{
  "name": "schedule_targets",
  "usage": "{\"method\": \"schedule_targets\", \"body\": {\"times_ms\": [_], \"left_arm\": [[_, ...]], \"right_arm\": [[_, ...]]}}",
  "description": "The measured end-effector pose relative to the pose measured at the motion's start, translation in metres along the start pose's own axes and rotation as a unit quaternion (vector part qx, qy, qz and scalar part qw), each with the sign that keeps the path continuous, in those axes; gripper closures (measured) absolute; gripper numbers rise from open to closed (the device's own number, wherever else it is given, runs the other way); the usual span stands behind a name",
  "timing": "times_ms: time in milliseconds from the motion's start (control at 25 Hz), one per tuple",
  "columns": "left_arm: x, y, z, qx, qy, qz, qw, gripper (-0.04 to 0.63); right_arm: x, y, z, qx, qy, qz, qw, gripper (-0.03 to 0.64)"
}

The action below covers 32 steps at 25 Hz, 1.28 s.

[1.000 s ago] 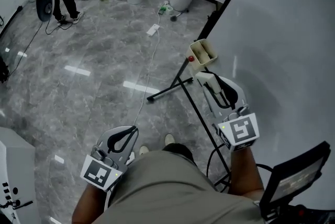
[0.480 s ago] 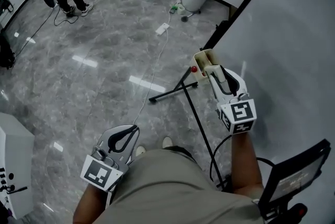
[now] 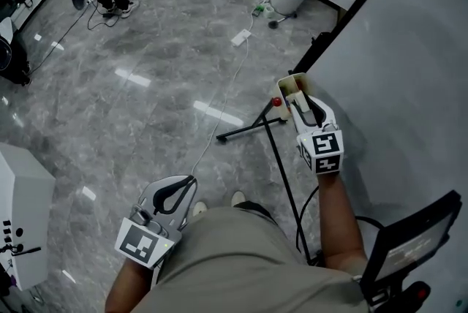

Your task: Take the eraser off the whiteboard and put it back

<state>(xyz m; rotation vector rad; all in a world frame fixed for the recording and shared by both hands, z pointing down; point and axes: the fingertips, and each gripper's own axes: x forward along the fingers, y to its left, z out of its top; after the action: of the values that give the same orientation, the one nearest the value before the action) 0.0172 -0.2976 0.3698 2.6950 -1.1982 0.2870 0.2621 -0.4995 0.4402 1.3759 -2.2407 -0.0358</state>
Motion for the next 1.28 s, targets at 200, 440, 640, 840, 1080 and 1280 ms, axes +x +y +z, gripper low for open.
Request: {"method": "schedule_targets", "body": {"times_ms": [200,440,640,840,1080,1280], "left_arm": [[0.009,-0.001,0.002,0.001,0.006,0.009,0.9999,0.575],[0.015,-0.003,0.004,0.002,0.014,0.019,0.9997,0.574],[0.020,-0.005,0.006,0.001,0.018,0.018,0.9997,0.574],[0.024,-0.006,0.006,0.002,0.023,0.018,0.9996,0.574],[0.021,-0.008,0.005,0.004,0.026,0.019,0.9995,0.575],[0.017,-0.006,0.004,0.004,0.027,0.021,0.9994,0.574]], "right_arm": [[0.019,-0.004,-0.022,0.014,0.013,0.008,1.000,0.462],[0.031,-0.005,-0.040,0.027,0.022,0.010,0.999,0.462],[0.034,-0.004,-0.050,0.046,0.023,0.011,0.999,0.462],[0.040,-0.004,-0.058,0.048,0.026,0.013,0.998,0.460],[0.045,0.000,-0.065,0.042,0.033,0.012,0.999,0.460],[0.046,0.001,-0.066,0.036,0.034,0.010,0.999,0.462]]}}
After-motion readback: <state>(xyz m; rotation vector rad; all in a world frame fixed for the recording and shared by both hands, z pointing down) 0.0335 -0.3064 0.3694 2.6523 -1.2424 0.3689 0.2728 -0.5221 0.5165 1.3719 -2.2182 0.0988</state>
